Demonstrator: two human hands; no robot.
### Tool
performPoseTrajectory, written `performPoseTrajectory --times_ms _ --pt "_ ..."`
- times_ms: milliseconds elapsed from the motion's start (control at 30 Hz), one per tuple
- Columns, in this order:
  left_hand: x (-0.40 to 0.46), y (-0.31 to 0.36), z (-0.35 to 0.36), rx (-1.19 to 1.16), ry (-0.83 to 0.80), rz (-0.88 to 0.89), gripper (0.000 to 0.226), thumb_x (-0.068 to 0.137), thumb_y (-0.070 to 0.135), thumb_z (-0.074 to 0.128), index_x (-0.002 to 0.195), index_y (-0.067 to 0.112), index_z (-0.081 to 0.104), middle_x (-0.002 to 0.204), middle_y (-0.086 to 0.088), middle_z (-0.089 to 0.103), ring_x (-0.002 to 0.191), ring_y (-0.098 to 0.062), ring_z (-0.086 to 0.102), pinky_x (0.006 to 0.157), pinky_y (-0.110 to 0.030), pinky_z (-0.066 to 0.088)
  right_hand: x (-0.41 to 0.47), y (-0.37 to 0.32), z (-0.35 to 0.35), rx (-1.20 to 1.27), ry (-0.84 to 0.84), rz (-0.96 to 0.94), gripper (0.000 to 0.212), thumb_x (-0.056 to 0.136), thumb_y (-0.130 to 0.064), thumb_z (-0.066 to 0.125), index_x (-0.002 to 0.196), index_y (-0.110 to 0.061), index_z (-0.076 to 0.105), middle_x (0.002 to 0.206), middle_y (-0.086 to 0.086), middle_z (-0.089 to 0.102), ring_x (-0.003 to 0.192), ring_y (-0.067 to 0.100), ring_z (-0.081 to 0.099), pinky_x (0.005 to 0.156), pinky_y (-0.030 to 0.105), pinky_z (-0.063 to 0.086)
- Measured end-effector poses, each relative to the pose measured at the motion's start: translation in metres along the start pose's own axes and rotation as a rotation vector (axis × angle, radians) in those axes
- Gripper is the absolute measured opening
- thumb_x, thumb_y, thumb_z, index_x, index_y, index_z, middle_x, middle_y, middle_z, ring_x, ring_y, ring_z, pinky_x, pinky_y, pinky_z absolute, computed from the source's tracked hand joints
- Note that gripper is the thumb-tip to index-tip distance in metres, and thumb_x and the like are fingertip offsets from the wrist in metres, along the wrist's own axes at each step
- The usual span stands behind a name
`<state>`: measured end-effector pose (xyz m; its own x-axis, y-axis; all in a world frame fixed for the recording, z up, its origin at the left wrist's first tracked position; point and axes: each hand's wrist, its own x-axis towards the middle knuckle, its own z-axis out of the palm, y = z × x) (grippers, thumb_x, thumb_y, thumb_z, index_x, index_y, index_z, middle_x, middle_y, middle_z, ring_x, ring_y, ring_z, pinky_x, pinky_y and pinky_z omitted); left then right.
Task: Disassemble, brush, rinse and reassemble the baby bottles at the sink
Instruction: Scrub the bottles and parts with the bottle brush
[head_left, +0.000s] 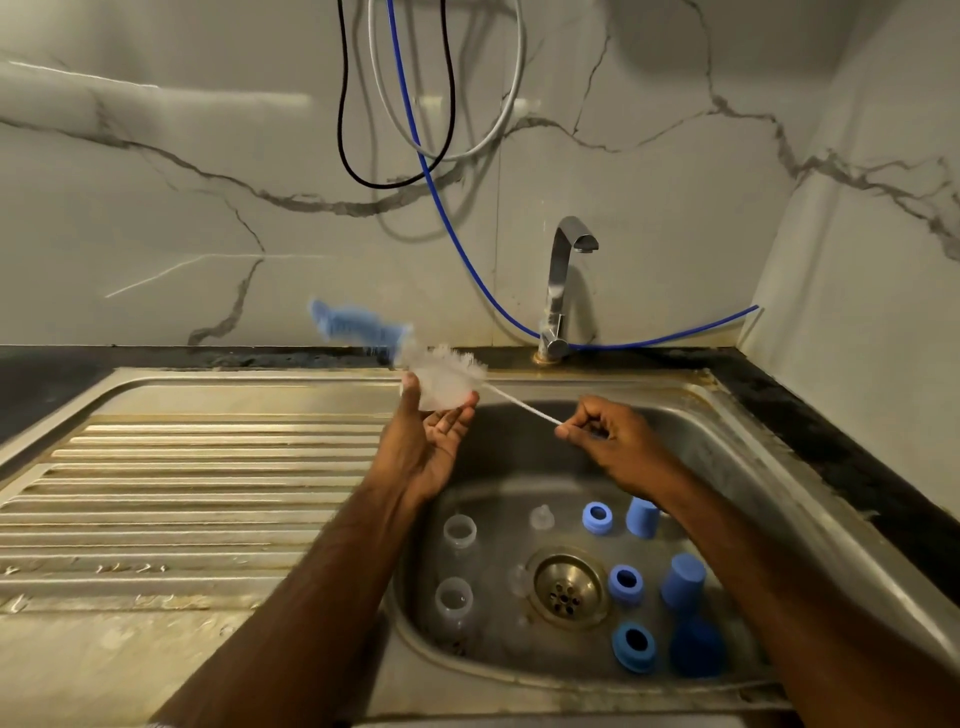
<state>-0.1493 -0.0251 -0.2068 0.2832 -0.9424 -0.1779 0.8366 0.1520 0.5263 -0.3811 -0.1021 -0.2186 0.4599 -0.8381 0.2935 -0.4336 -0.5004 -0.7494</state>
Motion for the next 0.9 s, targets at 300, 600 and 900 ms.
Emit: performPoseTrajectory --times_ms 300,600,900 --pt "0.003 0.008 -0.004 -0.006 0.001 -0.002 0.059 0.098 0.047 0.056 0.137 0.004 0.051 0.125 -0.026 0.064 0.095 -0.027 0.072 0.076 -0.032 0.063 -0.001 0.002 -0.002 -0.007 0.014 0.011 0.016 0.093 -0.029 0.069 0.080 -0.025 0.061 0.084 0.001 0.069 0.083 0.020 0.065 0.081 0.046 0.056" --pt "0.003 0.002 -0.001 0.047 -0.030 -0.031 0.059 0.100 0.050 0.050 0.135 0.002 0.051 0.118 -0.024 0.066 0.080 -0.023 0.075 0.068 -0.028 0.063 0.001 0.001 -0.003 0.036 0.050 0.033 0.015 0.092 -0.025 0.069 0.079 -0.023 0.062 0.085 0.007 0.070 0.086 0.026 0.066 0.083 0.047 0.055" --pt "0.002 0.005 -0.003 0.039 -0.009 -0.017 0.058 0.098 0.050 0.053 0.133 0.004 0.052 0.118 -0.024 0.067 0.080 -0.024 0.076 0.065 -0.028 0.062 -0.001 0.004 -0.009 0.043 -0.014 0.011 0.019 0.092 -0.025 0.070 0.076 -0.026 0.060 0.084 0.011 0.068 0.080 0.026 0.064 0.080 0.048 0.054"
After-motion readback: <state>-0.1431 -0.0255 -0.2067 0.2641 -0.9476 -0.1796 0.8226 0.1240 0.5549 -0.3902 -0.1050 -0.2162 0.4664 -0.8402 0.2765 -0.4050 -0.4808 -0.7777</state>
